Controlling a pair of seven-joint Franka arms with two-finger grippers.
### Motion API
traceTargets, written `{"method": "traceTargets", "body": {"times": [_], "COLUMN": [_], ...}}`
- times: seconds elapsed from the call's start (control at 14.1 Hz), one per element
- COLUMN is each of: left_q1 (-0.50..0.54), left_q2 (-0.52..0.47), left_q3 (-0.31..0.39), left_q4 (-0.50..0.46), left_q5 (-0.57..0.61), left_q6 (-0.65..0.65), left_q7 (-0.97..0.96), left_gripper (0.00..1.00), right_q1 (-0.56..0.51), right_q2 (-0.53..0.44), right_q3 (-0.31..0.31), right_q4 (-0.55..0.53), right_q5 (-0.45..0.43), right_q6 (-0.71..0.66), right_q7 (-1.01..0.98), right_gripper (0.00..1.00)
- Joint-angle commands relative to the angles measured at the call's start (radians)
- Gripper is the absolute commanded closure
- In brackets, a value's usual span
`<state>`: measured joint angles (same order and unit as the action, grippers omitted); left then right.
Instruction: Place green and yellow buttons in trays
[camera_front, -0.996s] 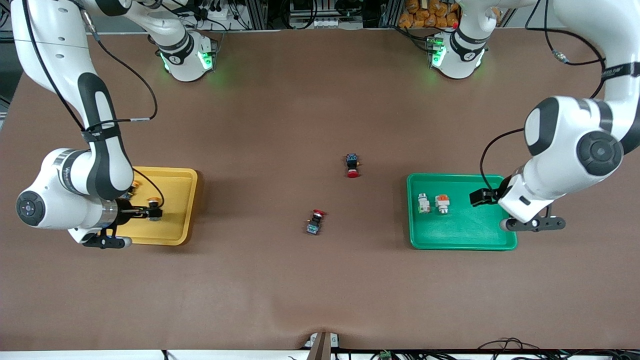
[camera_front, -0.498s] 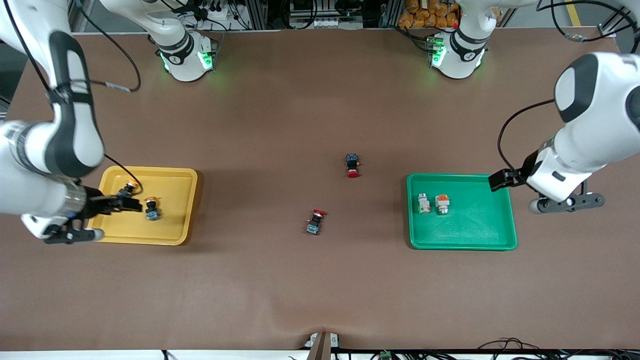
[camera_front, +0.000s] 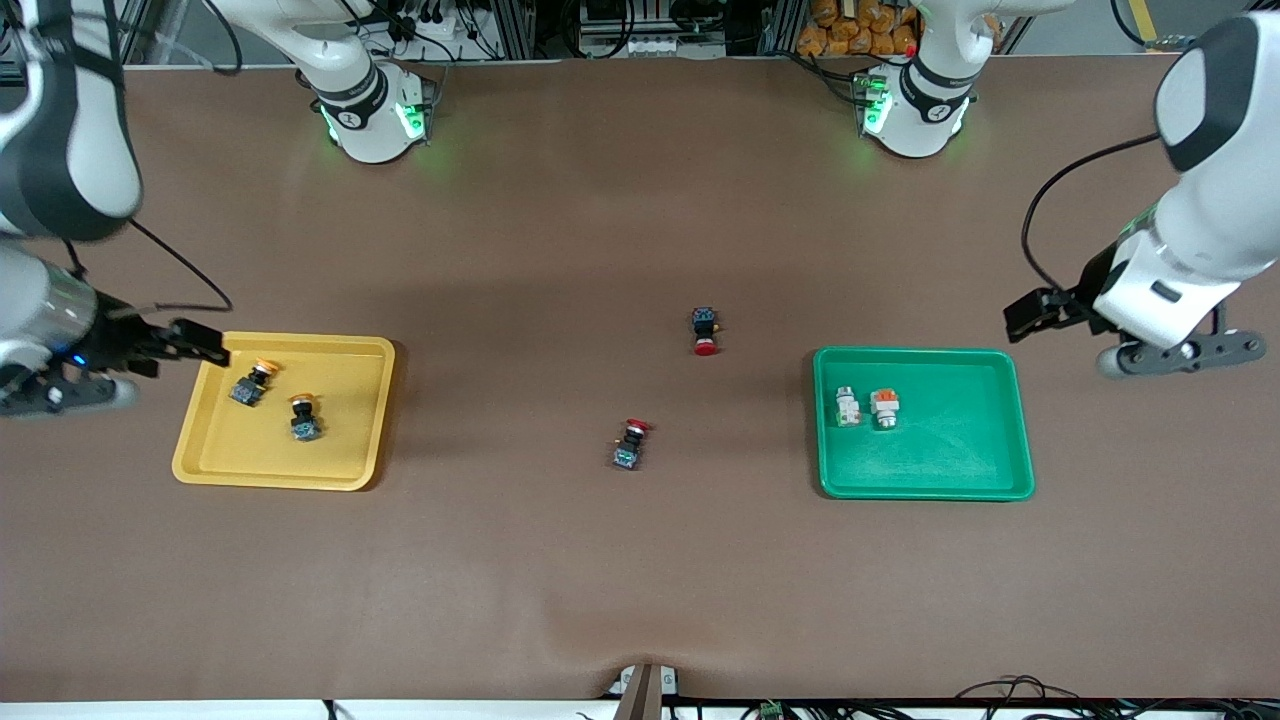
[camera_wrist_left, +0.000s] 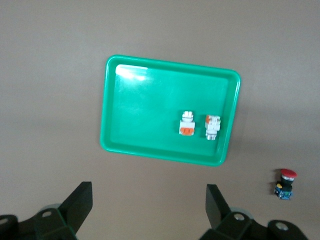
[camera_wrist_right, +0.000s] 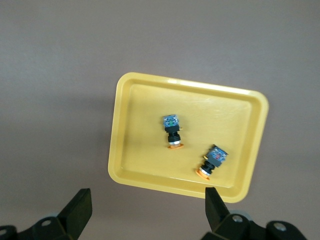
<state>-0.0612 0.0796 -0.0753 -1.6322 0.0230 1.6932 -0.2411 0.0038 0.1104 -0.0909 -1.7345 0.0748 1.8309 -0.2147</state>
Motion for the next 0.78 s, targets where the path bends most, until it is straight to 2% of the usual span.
{"method": "traceTargets", "body": {"times": [0.0, 0.14, 0.28, 0.5, 0.71], "left_q1": [0.003, 0.003, 0.003, 0.001, -0.003], "left_q2": [-0.090, -0.128, -0.171, -0.132, -0.118], "left_q3": [-0.006, 0.002, 0.006, 0.049, 0.054], "left_q4": [-0.054, -0.075, -0.113, -0.062, -0.029], "left_q5": [0.011, 0.000, -0.014, -0.014, -0.015], "left_q6": [-0.030, -0.032, -0.032, -0.020, -0.023], "left_q7": [-0.015, -0.015, -0.014, 0.035, 0.068], "left_gripper": [0.00, 0.00, 0.00, 0.00, 0.00], "right_q1": [-0.079, -0.091, -0.096, -0.026, -0.025], "right_q2": [-0.118, -0.158, -0.167, -0.167, -0.167], "right_q3": [0.072, 0.076, 0.076, 0.033, 0.030], "right_q4": [-0.060, -0.045, 0.014, 0.055, 0.084], "right_q5": [-0.026, -0.032, -0.030, -0.056, -0.059], "right_q6": [-0.018, -0.082, -0.186, -0.257, -0.282], "right_q7": [0.000, 0.009, 0.034, 0.115, 0.106], "right_gripper": [0.00, 0.00, 0.00, 0.00, 0.00]}}
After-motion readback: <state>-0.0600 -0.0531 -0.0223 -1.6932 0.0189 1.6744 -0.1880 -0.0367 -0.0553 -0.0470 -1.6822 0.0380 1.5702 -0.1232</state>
